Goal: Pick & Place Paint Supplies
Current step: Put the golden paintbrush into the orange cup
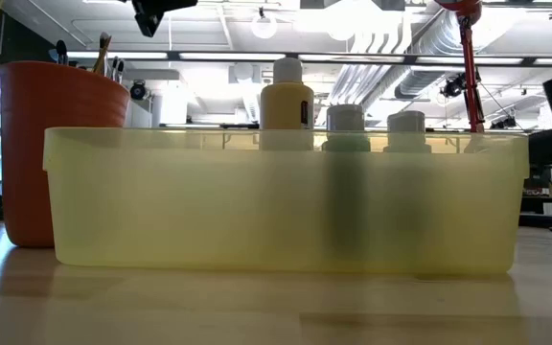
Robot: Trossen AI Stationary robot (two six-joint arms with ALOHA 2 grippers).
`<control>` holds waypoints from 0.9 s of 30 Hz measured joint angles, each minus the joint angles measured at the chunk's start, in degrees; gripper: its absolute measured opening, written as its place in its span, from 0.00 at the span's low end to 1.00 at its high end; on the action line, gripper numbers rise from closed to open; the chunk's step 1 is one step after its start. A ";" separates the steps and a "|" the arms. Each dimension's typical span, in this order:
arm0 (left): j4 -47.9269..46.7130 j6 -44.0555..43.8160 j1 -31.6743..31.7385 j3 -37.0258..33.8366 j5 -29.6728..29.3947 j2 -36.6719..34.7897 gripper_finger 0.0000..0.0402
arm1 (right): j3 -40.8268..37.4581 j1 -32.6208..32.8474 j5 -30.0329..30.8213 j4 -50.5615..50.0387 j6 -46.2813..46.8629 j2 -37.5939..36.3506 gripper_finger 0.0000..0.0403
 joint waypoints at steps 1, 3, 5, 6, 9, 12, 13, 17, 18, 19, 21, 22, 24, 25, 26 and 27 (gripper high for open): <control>-0.02 -0.04 0.00 0.00 -0.02 0.00 0.29 | 0.00 0.07 -0.07 0.00 0.01 0.37 0.31; -0.02 -0.06 0.00 0.00 -0.02 0.00 0.29 | 0.04 0.49 0.22 0.26 0.10 0.81 0.30; -0.01 -0.06 0.00 0.00 -0.04 0.00 0.29 | 0.00 0.68 0.32 0.52 0.59 0.84 0.28; -0.02 -0.06 0.00 0.00 -0.04 0.00 0.29 | 0.00 0.68 0.29 0.66 0.94 0.86 0.27; -0.02 -0.06 0.00 0.00 -0.20 0.00 0.29 | -0.04 0.68 -0.18 1.07 2.10 0.86 0.21; -0.02 -0.04 0.00 0.00 -0.21 0.00 0.29 | -0.11 0.68 -0.98 1.84 2.28 0.88 0.14; -0.02 -0.04 0.00 0.00 -0.22 0.00 0.29 | -0.13 0.68 -1.33 2.11 2.32 0.89 0.12; -0.02 -0.03 0.00 0.00 -0.20 0.00 0.29 | -0.15 0.68 -1.88 2.80 2.78 0.90 0.05; -0.02 -0.02 0.00 0.00 -0.19 0.00 0.29 | -0.15 0.67 -2.07 2.80 3.36 0.90 0.04; -0.02 -0.02 0.00 0.00 -0.19 0.00 0.29 | -0.15 0.65 -2.34 2.80 3.59 0.90 0.02; -0.02 -0.02 0.00 0.00 -0.19 0.00 0.29 | -0.17 0.62 -2.98 2.84 3.71 0.90 0.02; -0.02 -0.02 0.00 0.00 -0.19 0.00 0.29 | -0.17 0.62 -3.16 2.82 3.94 0.90 0.02; -0.02 -0.02 0.00 0.00 -0.19 0.00 0.29 | -0.17 0.62 -3.41 2.67 5.24 0.90 0.01; -0.02 0.00 0.00 0.00 -0.19 0.00 0.29 | -0.17 0.62 -3.53 2.57 5.78 0.90 0.01; -0.02 0.00 0.00 0.00 -0.19 0.00 0.29 | -0.17 0.62 -3.61 2.51 5.98 0.88 0.01; -0.02 0.00 0.00 0.00 -0.19 -0.01 0.29 | -0.19 0.62 -3.65 2.49 6.01 0.78 0.01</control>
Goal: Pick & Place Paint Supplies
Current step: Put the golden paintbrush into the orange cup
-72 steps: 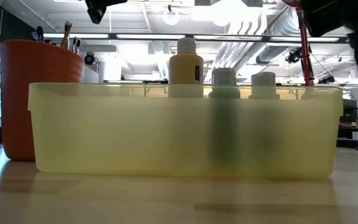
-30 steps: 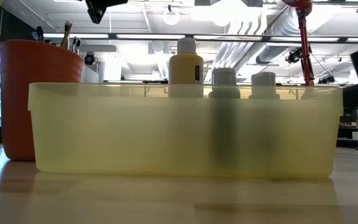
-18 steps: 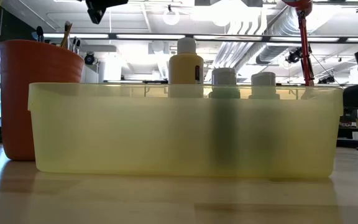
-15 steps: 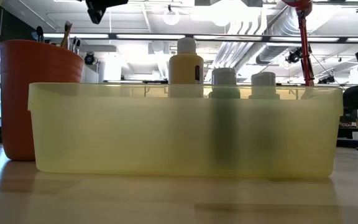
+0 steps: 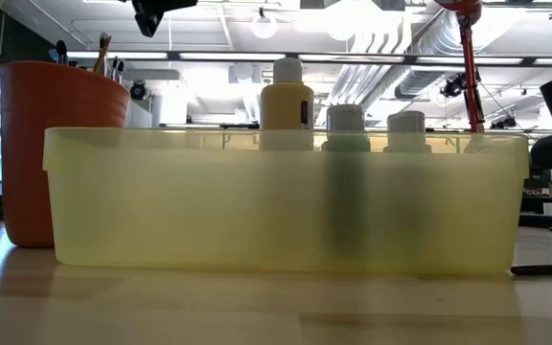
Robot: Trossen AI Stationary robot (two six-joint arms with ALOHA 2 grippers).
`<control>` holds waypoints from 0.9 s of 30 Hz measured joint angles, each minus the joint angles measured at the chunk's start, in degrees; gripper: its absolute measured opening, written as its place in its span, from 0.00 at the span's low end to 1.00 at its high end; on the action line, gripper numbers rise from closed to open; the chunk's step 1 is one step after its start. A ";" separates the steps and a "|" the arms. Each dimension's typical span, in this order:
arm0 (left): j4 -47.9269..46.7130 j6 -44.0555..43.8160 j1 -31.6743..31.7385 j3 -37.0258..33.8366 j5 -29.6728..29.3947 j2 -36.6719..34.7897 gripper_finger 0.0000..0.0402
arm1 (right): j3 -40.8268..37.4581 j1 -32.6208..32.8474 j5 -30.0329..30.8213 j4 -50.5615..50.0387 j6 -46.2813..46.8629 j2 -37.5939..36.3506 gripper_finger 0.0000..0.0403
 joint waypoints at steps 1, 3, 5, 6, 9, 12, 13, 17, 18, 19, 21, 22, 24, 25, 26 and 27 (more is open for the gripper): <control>0.00 0.00 0.00 0.00 0.00 0.01 0.29 | -0.05 0.00 -0.02 0.05 0.07 -0.24 0.01; 0.00 0.00 0.00 0.00 0.00 0.01 0.29 | -0.17 0.00 -0.01 0.29 0.14 -1.11 0.01; -0.01 0.01 0.00 0.00 0.00 0.01 0.29 | -0.19 0.02 0.02 -0.08 0.18 -2.25 0.01; -0.02 0.02 0.00 0.00 0.00 0.01 0.29 | -0.21 0.02 -0.07 -0.42 0.25 -2.76 0.01; -0.02 0.02 0.00 0.00 0.02 0.01 0.29 | -0.34 0.25 -2.67 -1.60 1.50 -4.10 0.01; -0.02 0.02 0.00 0.00 0.02 0.01 0.29 | -0.27 0.51 -4.15 -1.99 1.54 -5.06 0.01; -0.02 0.02 0.00 0.00 0.02 0.00 0.29 | -0.27 0.66 -4.11 -2.26 1.54 -5.22 0.01; -0.02 0.02 0.00 0.00 0.02 0.01 0.29 | -0.25 1.80 -4.66 -2.54 2.32 -6.25 0.01; -0.02 0.04 0.00 0.00 0.02 0.01 0.29 | -0.23 1.91 -4.67 -2.57 2.41 -6.30 0.01; -0.02 0.04 0.00 0.00 0.02 0.01 0.29 | -0.23 2.12 -4.55 -2.63 2.64 -6.30 0.01; -0.02 0.02 0.00 0.00 0.02 0.01 0.29 | -0.23 2.31 -4.84 -2.91 3.36 -6.30 0.01; -0.02 -0.16 0.00 0.00 0.04 0.01 0.29 | -0.23 2.36 -5.30 -2.90 3.61 -6.30 0.01; -0.02 -1.68 0.00 0.00 0.04 0.01 0.29 | -0.06 2.41 -5.83 -3.01 3.68 -6.33 0.01; -0.02 -2.83 0.00 0.00 0.07 0.00 0.29 | 0.24 2.43 -5.78 -3.35 3.63 -6.45 0.01; -0.02 -3.86 0.00 0.00 0.07 0.01 0.29 | 0.60 2.45 -5.54 -3.37 3.37 -6.73 0.01; -0.02 -4.50 0.00 0.00 0.07 0.01 0.29 | 1.02 2.52 -5.39 -3.29 3.13 -7.13 0.01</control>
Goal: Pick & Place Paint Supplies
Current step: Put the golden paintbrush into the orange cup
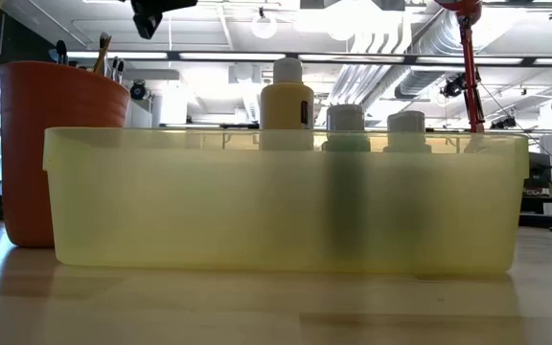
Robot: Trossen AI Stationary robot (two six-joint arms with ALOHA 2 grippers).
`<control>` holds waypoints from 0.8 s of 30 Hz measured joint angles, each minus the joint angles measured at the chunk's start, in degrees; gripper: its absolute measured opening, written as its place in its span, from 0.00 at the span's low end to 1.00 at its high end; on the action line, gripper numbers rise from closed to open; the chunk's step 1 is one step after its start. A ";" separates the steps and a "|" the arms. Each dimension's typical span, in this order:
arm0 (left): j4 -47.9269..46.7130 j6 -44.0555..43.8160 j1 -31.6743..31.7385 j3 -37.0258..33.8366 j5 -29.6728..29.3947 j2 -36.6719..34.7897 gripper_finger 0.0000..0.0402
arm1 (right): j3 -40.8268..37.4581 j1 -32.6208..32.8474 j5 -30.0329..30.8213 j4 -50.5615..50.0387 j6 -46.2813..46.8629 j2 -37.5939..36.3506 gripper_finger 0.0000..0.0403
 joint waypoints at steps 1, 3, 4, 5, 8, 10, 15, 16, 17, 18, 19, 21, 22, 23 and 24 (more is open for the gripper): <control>0.00 -0.32 0.00 0.00 0.02 -0.01 0.29 | 0.42 -0.05 0.02 0.06 -0.34 -0.43 0.01; 0.00 -0.40 0.00 0.00 0.13 0.00 0.29 | 1.01 0.02 0.05 -0.08 -0.76 -1.59 0.01; 0.00 -0.42 0.00 0.00 0.13 0.00 0.29 | 1.14 0.16 0.05 -0.36 -0.64 -2.42 0.01; 0.02 -0.44 0.00 0.00 0.13 0.00 0.29 | 1.34 0.25 0.05 -0.69 -0.19 -3.39 0.01; 0.00 -0.59 0.02 0.00 -0.09 0.00 0.29 | 1.94 0.61 -0.17 -1.66 1.53 -6.62 0.01; 0.01 -1.75 0.02 0.00 -0.31 0.00 0.29 | 2.80 0.81 -0.04 -4.50 2.66 -8.59 0.01; -0.86 -6.67 0.04 0.00 -0.42 -0.01 0.29 | 9.14 0.39 2.80 -16.04 1.92 -10.91 0.01; -1.21 -7.53 0.04 0.00 -0.25 0.00 0.29 | 10.96 -0.02 3.78 -18.53 1.28 -10.90 0.01; -1.54 -8.50 0.04 0.00 0.33 0.02 0.29 | 12.69 -0.55 5.02 -20.95 0.65 -10.86 0.01; -1.65 -9.60 0.04 0.00 1.04 0.36 0.29 | 14.41 -1.19 6.61 -23.12 0.14 -10.84 0.01; -1.35 -10.87 0.04 0.04 2.11 0.84 0.29 | 16.00 -1.94 8.31 -24.98 -0.41 -10.86 0.01; -0.76 -13.32 0.07 0.04 4.42 1.55 0.29 | 18.98 -3.56 12.09 -28.25 -1.97 -10.86 0.01; 0.05 -14.15 0.07 0.04 5.77 2.12 0.29 | 20.40 -4.44 14.15 -29.85 -2.68 -10.86 0.01; 0.90 -14.95 0.04 0.48 7.17 2.89 0.29 | 21.73 -5.33 16.52 -31.65 -3.44 -10.86 0.01; 0.89 -15.60 0.07 1.31 8.70 3.76 0.29 | 22.88 -6.13 18.97 -33.17 -4.21 -10.86 0.01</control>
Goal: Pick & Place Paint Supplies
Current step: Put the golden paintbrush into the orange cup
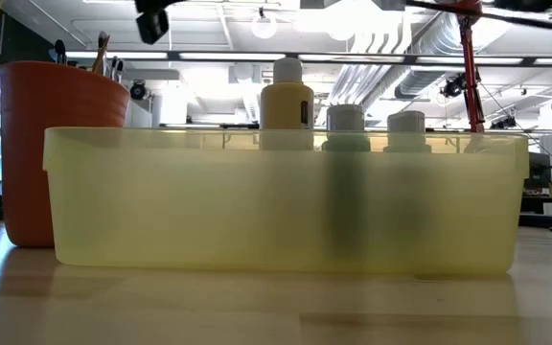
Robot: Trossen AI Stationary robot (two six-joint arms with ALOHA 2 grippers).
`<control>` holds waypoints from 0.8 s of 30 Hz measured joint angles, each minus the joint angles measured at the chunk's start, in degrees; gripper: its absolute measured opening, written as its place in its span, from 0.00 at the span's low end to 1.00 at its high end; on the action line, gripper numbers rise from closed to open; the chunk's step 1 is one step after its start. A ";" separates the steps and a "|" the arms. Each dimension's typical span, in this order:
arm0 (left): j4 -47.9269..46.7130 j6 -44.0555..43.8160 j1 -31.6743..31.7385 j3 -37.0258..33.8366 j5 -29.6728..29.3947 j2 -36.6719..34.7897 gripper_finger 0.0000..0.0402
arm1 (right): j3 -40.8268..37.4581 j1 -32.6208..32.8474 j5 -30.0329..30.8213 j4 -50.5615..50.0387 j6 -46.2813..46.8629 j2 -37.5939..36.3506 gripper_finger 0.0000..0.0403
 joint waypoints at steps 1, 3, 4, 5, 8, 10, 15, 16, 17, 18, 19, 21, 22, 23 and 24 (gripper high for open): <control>-0.45 -0.60 0.01 1.02 1.55 1.20 0.29 | 0.99 -0.91 2.57 -1.15 -0.51 0.00 0.01; -0.81 -0.90 0.50 3.80 4.93 4.29 0.29 | 2.61 -2.58 7.85 -2.49 -1.84 0.00 0.01; -0.96 -0.96 1.02 5.47 7.12 5.80 0.29 | 3.26 -3.24 10.43 -2.59 -2.59 0.02 0.01; -1.12 -1.06 1.74 7.37 10.05 7.49 0.29 | 3.72 -3.94 12.79 -2.31 -3.59 0.02 0.01; -1.09 -3.25 4.32 13.48 16.52 13.01 0.29 | 4.33 -6.22 17.70 -1.79 -6.84 1.22 0.01; -3.91 -5.28 6.45 16.98 18.64 16.66 0.29 | 4.34 -7.20 19.72 -1.25 -8.24 2.75 0.01; -9.60 -7.25 11.72 22.82 26.99 24.40 0.29 | 4.33 -7.56 26.51 1.85 -9.52 5.90 0.01; -9.70 -8.58 12.66 23.10 29.33 25.69 0.29 | 4.33 -7.51 27.66 2.66 -9.74 6.39 0.01; -9.29 -9.82 13.38 23.10 31.88 27.07 0.29 | 4.33 -7.39 28.51 3.26 -10.35 6.70 0.01; -8.48 -11.24 14.05 23.10 34.96 28.50 0.29 | 4.33 -7.09 29.35 3.80 -10.79 6.96 0.01; -7.77 -12.68 14.69 23.10 37.54 29.89 0.29 | 4.33 -6.84 30.53 4.39 -10.87 7.23 0.01; -6.31 -16.12 15.61 23.08 42.51 32.57 0.29 | 4.33 -6.71 33.17 4.56 -11.06 7.55 0.01; -5.19 -17.57 15.74 23.08 44.26 33.81 0.29 | 4.33 -6.51 34.04 4.65 -11.29 7.58 0.01; -4.17 -18.83 15.74 23.08 45.75 34.98 0.29 | 4.33 -6.39 34.96 4.84 -11.67 7.58 0.01; -2.95 -19.89 15.71 23.08 47.05 36.22 0.29 | 4.33 -6.39 36.19 5.15 -12.16 7.58 0.01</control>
